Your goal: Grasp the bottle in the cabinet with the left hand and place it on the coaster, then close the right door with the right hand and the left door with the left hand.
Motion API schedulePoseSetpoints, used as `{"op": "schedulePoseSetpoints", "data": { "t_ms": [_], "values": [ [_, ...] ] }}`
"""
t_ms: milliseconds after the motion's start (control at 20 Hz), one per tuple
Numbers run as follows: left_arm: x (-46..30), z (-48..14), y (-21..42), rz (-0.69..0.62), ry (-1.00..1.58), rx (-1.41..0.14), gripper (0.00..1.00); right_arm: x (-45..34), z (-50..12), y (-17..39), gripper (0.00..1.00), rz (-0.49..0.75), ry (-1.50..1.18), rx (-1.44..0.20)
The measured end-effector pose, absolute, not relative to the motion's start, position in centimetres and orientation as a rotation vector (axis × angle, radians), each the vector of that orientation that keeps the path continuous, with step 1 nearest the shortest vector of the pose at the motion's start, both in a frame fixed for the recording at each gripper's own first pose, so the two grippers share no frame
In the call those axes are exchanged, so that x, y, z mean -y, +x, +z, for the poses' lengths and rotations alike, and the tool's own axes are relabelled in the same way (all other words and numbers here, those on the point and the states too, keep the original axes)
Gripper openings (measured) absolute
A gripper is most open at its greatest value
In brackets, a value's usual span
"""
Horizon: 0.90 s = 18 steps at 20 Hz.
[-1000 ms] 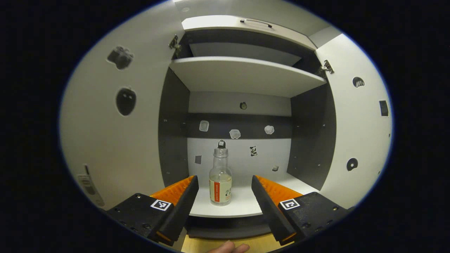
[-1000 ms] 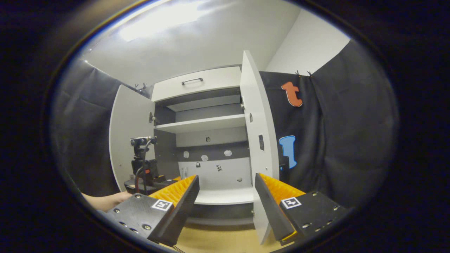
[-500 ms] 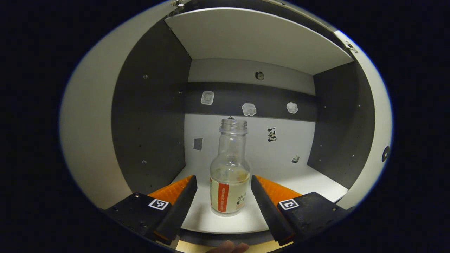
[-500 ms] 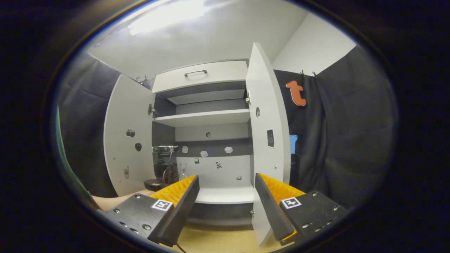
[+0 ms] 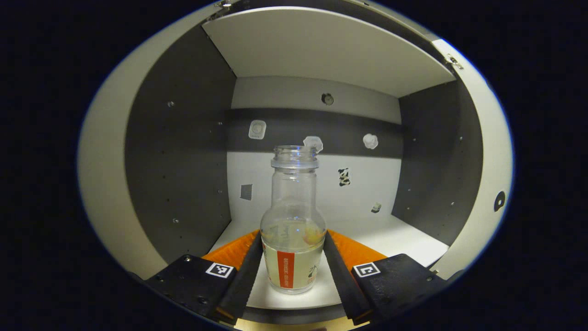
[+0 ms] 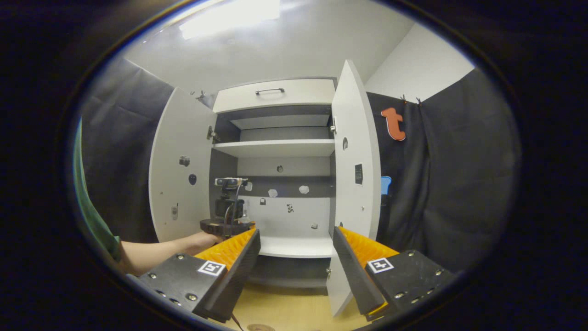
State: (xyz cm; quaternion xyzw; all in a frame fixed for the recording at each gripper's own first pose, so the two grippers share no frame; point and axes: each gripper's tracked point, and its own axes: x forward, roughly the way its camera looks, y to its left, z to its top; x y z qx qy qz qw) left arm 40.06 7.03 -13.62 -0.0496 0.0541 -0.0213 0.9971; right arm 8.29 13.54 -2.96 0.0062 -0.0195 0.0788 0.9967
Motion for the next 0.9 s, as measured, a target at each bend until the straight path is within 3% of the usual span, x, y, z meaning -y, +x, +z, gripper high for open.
{"op": "schedulePoseSetpoints", "data": {
  "t_ms": [450,900],
  "values": [
    [-6.2,-8.8,26.8,-0.043,-0.090,-0.042,0.80,-12.3,-2.5,3.8,0.96,0.171,0.035,0.022],
    [-5.9,-13.6,15.9,0.065,-0.098,-0.074,0.81,-10.5,-4.9,-0.2,0.96,0.159,0.020,0.000]
  ]
}}
